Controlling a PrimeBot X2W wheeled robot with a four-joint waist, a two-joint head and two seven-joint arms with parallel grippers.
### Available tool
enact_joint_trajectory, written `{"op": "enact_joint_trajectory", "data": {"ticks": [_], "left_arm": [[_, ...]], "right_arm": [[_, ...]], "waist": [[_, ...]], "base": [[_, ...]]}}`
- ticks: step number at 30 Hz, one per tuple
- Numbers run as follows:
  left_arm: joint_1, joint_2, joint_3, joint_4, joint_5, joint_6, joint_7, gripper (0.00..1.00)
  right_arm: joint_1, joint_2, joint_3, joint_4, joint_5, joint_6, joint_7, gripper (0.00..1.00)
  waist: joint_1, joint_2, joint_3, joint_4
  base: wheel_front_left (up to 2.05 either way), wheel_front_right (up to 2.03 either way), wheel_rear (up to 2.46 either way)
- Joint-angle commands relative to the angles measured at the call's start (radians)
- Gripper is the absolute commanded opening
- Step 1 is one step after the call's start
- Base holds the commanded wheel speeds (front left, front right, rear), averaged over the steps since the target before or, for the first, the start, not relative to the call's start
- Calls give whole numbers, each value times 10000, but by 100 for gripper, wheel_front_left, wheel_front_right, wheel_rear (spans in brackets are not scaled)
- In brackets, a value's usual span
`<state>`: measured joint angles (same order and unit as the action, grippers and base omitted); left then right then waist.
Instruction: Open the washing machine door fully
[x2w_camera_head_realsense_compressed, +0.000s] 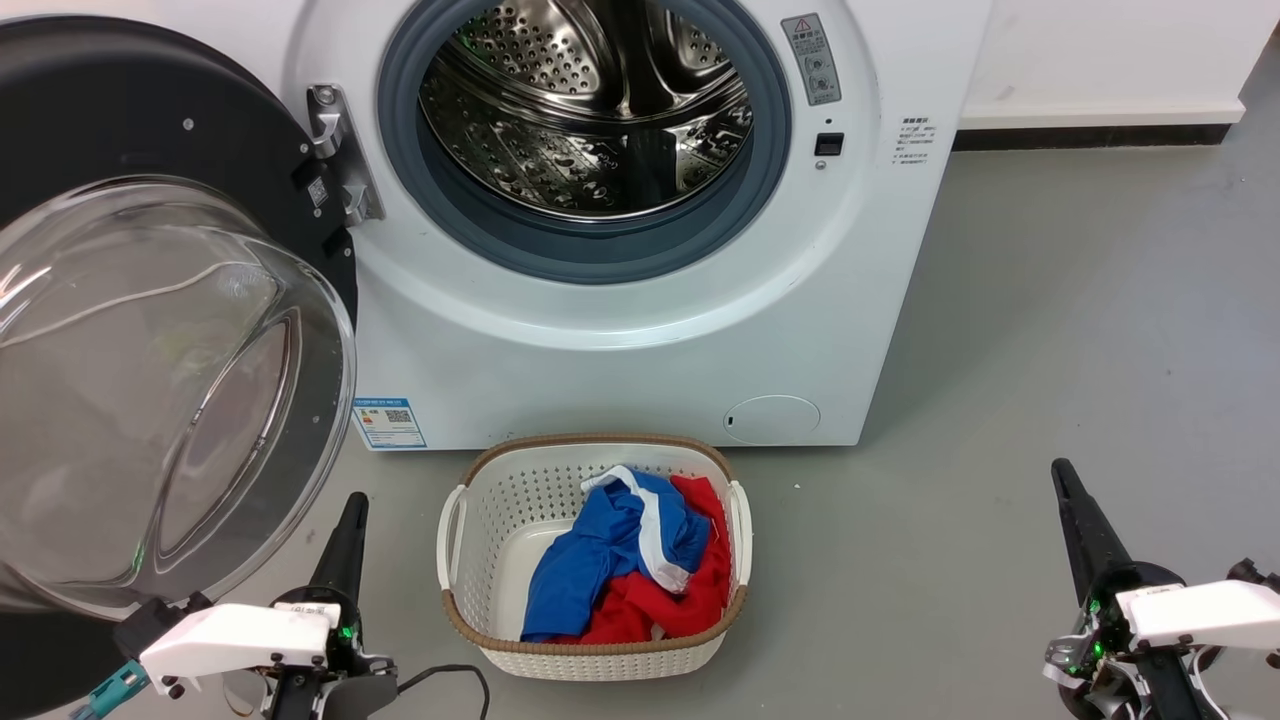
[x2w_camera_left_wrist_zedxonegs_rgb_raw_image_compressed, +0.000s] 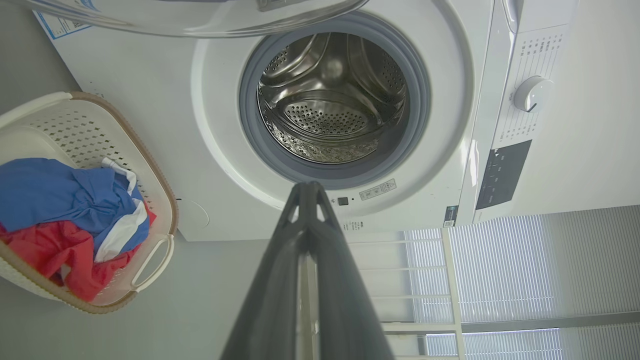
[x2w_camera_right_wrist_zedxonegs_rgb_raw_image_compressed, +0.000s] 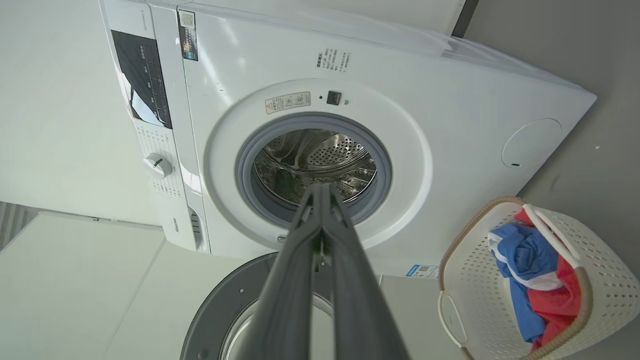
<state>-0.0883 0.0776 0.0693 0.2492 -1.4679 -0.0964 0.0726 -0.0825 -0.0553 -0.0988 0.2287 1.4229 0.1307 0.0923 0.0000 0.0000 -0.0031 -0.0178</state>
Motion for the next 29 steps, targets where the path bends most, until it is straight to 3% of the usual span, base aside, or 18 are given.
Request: {"op": "enact_joint_trajectory", "data": {"ticks": [1, 29], "left_arm": [[-193, -49, 66, -58, -152, -52, 43, 0], [-246, -301, 497, -50, -1442, -379, 456, 0]], "right_arm": [[-164, 35, -32, 3, 195, 1, 39, 0], [-314, 72, -168, 176, 1913, 0, 234, 0]], "waist": [[0, 0, 3, 7], [0, 0, 62, 178]], "base": [[0, 0, 0], [0, 0, 0]]}}
